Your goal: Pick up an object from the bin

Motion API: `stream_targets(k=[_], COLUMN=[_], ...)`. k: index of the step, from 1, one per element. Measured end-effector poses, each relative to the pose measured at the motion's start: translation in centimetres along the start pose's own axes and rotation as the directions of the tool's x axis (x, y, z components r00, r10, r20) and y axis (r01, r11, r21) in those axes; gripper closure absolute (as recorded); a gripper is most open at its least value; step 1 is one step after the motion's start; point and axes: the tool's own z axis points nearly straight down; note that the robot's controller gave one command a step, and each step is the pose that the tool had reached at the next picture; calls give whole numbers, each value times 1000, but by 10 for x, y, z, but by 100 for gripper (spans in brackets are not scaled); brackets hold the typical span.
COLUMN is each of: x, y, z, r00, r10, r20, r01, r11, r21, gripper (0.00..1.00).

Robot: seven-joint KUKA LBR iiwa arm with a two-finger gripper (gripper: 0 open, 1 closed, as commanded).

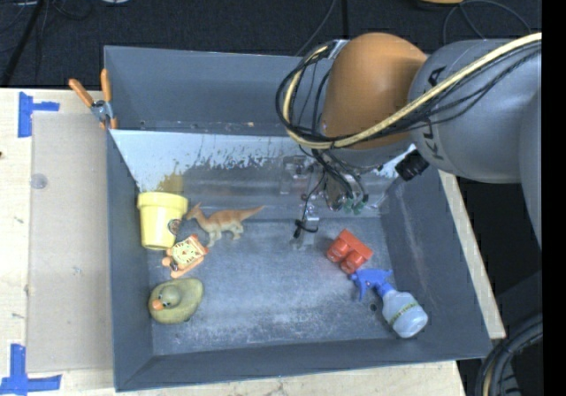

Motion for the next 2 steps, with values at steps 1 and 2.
stream_targets(k=[1,2], x=[-1,22], y=[0,-48], z=[-5,24], r00=[1000,998], r10=[1,-56], r20=[6,4], r01=[-1,56], r11=[1000,998], r21=[0,-1], gripper=[0,0])
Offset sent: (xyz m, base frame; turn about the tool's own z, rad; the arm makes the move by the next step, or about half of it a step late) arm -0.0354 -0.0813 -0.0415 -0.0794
